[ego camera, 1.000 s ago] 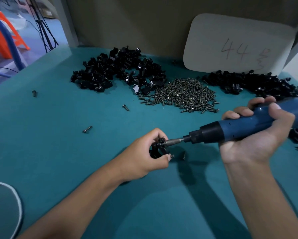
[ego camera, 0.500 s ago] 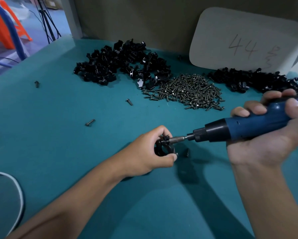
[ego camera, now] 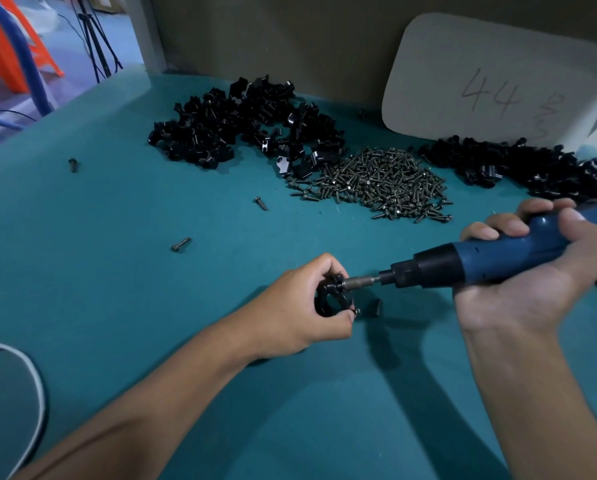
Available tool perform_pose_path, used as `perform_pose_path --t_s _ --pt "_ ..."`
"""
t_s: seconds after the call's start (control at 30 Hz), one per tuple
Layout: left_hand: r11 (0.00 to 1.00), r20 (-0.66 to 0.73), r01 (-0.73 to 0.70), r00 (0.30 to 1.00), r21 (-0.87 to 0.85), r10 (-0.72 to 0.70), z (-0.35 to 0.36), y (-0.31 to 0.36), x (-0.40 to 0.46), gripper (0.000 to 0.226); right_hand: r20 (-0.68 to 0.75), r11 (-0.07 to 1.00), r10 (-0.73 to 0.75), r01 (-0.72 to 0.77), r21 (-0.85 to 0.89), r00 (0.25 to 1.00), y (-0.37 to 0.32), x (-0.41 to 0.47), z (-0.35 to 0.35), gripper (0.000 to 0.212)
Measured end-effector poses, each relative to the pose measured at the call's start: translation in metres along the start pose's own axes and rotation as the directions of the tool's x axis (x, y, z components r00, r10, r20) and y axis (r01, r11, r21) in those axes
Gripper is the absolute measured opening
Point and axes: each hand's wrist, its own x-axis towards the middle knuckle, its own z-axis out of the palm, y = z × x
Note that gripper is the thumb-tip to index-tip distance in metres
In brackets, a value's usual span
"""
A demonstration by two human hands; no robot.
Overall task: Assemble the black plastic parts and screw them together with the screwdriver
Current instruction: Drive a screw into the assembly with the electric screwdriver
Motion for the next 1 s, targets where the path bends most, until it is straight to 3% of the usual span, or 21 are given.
perform_pose_path --t_s 1.0 --pt "0.999 0.026 0.041 0.999 0.002 -0.041 0.0011 -0.0048 0.0015 0.065 0.002 1.000 0.012 -0.012 -0.020 1.000 0.0040 -0.0014 -0.0022 0.010"
